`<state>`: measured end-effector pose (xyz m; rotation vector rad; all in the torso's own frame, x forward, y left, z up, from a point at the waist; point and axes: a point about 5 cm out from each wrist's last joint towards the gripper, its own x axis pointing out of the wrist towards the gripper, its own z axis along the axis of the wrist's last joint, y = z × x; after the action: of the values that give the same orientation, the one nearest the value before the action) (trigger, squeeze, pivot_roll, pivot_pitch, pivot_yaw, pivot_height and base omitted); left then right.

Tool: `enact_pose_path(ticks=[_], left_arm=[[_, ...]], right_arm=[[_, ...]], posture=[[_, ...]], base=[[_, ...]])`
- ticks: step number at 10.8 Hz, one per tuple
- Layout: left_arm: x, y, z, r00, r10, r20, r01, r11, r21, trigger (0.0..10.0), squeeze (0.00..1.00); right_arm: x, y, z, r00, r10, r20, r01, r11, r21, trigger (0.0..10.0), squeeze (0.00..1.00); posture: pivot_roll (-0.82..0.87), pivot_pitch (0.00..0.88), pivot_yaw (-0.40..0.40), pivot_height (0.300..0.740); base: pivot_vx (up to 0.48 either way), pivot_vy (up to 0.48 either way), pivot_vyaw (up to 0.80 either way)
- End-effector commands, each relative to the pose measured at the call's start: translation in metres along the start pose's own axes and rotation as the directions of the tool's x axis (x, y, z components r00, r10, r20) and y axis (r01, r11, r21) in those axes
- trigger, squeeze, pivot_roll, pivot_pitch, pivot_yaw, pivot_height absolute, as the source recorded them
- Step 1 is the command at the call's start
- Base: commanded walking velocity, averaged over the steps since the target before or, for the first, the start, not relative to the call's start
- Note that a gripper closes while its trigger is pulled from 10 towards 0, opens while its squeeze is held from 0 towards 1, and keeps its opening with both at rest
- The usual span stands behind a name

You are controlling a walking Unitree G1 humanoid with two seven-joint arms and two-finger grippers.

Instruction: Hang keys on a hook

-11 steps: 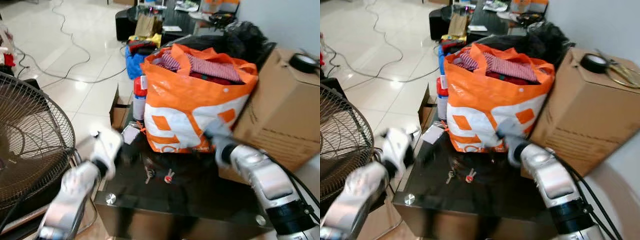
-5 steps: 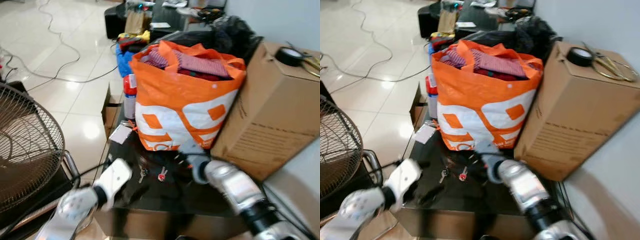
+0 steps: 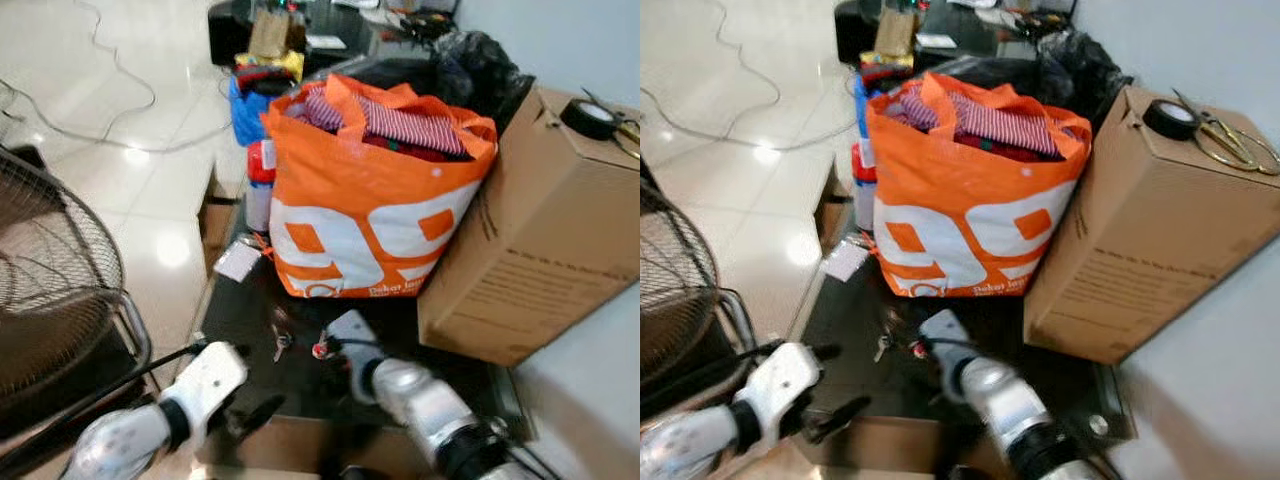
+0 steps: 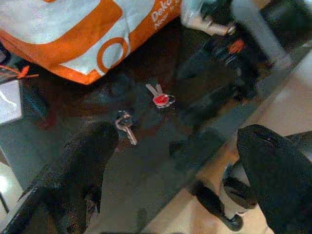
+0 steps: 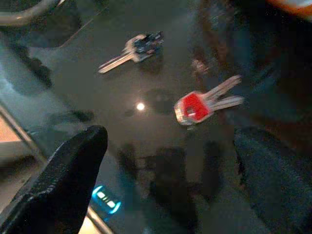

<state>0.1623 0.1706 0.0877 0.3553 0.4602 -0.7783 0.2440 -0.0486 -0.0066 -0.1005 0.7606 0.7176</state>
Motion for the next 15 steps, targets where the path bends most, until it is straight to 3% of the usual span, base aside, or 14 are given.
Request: enact_pose_path(ticks=[1,2,4,5,6,8,9,10,12,15], left_arm=[[-0.003,-0.004,0.004,1.0,-0.012,0.007,0.012,1.0,0.002,10.0,0.0],[-0.005,-0.008,0.004,1.0,-0.019,-0.002,0.019,1.0,-0.003,10.0,0.0],[-0.013,-0.011,0.005,1.0,-0.014,-0.015,0.014,1.0,-0.01,10.0,0.0],[-0.019,-0.012,0.004,0.999,-0.011,-0.033,0.011,1.0,-0.014,10.0,0.0],[-0.024,-0.014,0.004,0.999,-0.014,-0.046,0.013,1.0,-0.018,10.0,0.0],[-0.022,-0.011,0.007,0.999,-0.011,-0.039,0.011,1.0,-0.017,10.0,0.0],[-0.023,-0.011,0.008,0.999,-0.01,-0.04,0.01,1.0,-0.015,10.0,0.0],[-0.024,-0.011,0.009,0.999,-0.011,-0.043,0.01,1.0,-0.014,10.0,0.0],[-0.024,-0.012,0.009,0.999,-0.015,-0.05,0.014,1.0,-0.011,10.0,0.0],[-0.025,-0.013,0.009,0.999,-0.016,-0.052,0.015,1.0,-0.015,10.0,0.0]], right_arm=[[-0.001,-0.004,-0.008,1.0,-0.022,-0.002,0.022,0.999,0.045,7.6,0.0],[0.004,0.001,-0.012,0.999,-0.042,0.014,0.041,0.995,0.092,4.3,0.0],[0.008,0.005,-0.012,0.996,-0.073,0.045,0.068,0.991,0.116,4.0,0.0],[0.01,0.006,-0.01,0.991,-0.11,0.079,0.101,0.989,0.107,4.7,0.0],[0.011,0.004,-0.007,0.982,-0.149,0.119,0.139,0.986,0.086,7.3,0.0],[0.012,0.004,0.0,0.972,-0.153,0.176,0.137,0.985,0.105,9.2,0.0],[0.013,0.005,0.002,0.97,-0.148,0.195,0.129,0.986,0.107,8.5,0.0],[0.016,0.011,0.002,0.973,-0.114,0.2,0.102,0.992,0.071,3.7,0.0],[0.019,0.017,0.003,0.974,-0.103,0.203,0.092,0.994,0.066,0.0,0.0],[0.021,0.018,0.001,0.976,-0.095,0.195,0.087,0.995,0.049,0.0,0.0]], posture=[[-0.06,0.125,-0.151,0.74],[-0.05,0.137,-0.156,0.74],[-0.03,0.157,-0.159,0.74],[-0.03,0.169,-0.158,0.74],[-0.03,0.169,-0.152,0.74],[-0.03,0.163,-0.151,0.74],[-0.02,0.162,-0.15,0.74],[-0.02,0.162,-0.148,0.74],[-0.01,0.157,-0.146,0.74],[-0.01,0.157,-0.151,0.74]], base=[[0.0,0.0,0.0],[0.0,0.0,0.0],[0.0,0.0,0.0],[0.0,0.0,0.0],[0.0,0.0,0.0],[0.0,0.0,0.0],[0.0,0.0,0.0],[0.0,0.0,0.0],[0.0,0.0,0.0],[0.0,0.0,0.0]])
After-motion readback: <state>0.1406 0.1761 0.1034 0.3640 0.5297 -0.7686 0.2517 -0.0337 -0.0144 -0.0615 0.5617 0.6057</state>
